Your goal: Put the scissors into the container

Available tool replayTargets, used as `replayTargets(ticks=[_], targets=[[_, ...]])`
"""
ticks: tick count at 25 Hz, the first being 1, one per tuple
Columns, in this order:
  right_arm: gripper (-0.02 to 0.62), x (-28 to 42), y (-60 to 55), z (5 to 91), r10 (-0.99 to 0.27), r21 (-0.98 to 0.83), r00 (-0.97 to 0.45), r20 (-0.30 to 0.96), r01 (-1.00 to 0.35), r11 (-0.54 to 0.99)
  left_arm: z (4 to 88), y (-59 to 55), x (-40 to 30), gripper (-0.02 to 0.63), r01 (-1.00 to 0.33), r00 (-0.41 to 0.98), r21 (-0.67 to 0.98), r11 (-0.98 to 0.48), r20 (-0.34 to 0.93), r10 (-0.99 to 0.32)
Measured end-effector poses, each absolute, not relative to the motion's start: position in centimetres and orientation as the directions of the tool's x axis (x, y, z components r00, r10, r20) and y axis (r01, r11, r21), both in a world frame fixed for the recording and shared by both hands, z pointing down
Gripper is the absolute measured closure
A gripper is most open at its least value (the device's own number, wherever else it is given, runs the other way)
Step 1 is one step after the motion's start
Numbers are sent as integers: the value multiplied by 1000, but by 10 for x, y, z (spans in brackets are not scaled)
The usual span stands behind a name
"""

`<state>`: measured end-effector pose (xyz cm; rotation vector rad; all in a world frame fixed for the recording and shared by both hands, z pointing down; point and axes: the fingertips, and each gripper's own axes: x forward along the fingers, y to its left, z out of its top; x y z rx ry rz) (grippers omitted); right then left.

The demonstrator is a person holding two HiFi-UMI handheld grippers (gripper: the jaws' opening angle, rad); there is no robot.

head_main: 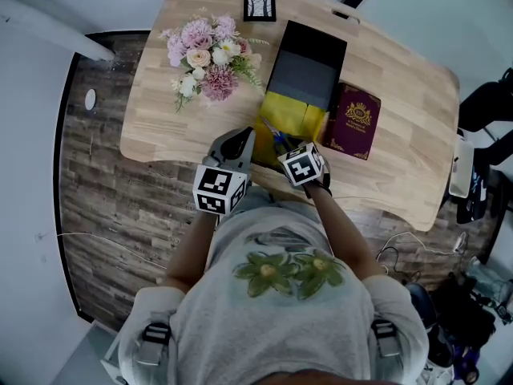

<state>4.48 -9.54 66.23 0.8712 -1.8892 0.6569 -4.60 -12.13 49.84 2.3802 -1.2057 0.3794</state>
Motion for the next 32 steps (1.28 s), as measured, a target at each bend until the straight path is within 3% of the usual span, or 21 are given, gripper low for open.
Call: replayTargets(ticks=[5,9,14,32], targets=[[572,47,-99,632,-392,-145,-402,828,-827,543,495,-118,-41,601,-805,592,260,-533,419,-688],[584,44,-96,602,-465,-229,-491,737,-827,513,493,-114,-37,601,-800,598,262,-540,416,-685],[589,54,-90,573,-539,-246,-497,680,-847,471,492,-100,-23,601,-738,675,344,-581,409,-615],[591,45,-68,514,-572,-290,-616,542,-776,561,496,-72,-7,601,-716,694,334,-614,443,-568]])
